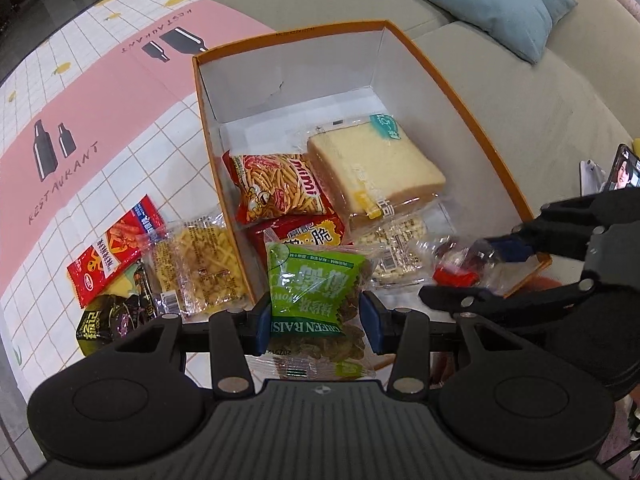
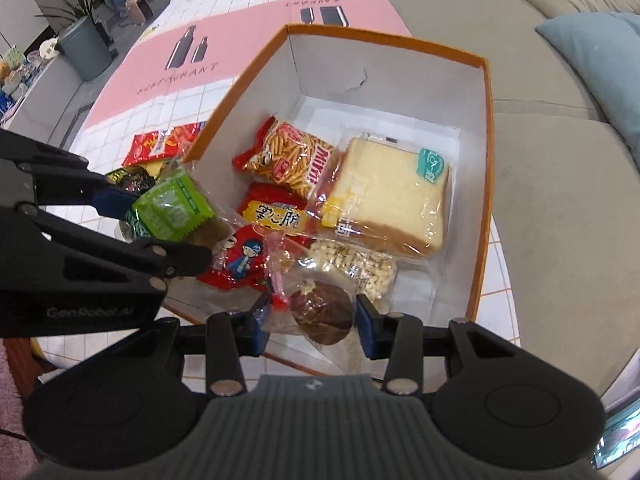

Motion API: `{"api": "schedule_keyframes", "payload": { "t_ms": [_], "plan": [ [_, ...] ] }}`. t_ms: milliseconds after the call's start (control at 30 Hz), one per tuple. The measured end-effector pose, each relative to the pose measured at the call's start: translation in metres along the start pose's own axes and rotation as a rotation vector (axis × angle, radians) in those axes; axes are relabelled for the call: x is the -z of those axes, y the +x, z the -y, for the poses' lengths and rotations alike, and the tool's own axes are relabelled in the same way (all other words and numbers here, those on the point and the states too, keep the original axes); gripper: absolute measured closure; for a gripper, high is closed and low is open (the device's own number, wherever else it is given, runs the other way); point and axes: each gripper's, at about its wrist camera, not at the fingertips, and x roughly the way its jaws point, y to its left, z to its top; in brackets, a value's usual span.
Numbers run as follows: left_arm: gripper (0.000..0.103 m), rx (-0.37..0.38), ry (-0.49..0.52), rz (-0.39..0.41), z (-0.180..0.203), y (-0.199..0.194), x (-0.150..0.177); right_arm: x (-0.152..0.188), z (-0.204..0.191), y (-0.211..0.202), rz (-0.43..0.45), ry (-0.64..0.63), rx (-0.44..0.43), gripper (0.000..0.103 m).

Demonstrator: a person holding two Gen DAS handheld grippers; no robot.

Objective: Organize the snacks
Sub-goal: 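Carry both packets over the orange box and open both tools to drop them, then withdraw both tools from the box back over the remaining snacks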

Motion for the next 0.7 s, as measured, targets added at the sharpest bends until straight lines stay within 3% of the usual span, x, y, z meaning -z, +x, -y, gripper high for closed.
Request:
{"api": "schedule_keyframes", "payload": {
  "t_ms": [367, 700],
  "plan": [
    [0.052, 0.010, 0.026, -0.029, 0.005, 0.010, -0.005, -0.002, 0.005, 0.020, -0.070, -0.029, -0.003, 0.061],
    [0.054, 0.016, -0.001, -0.047, -0.004, 0.015, -0.003, -0.001, 0.015, 0.029, -0.094, 0.038, -0.018, 0.061]
  ]
}}
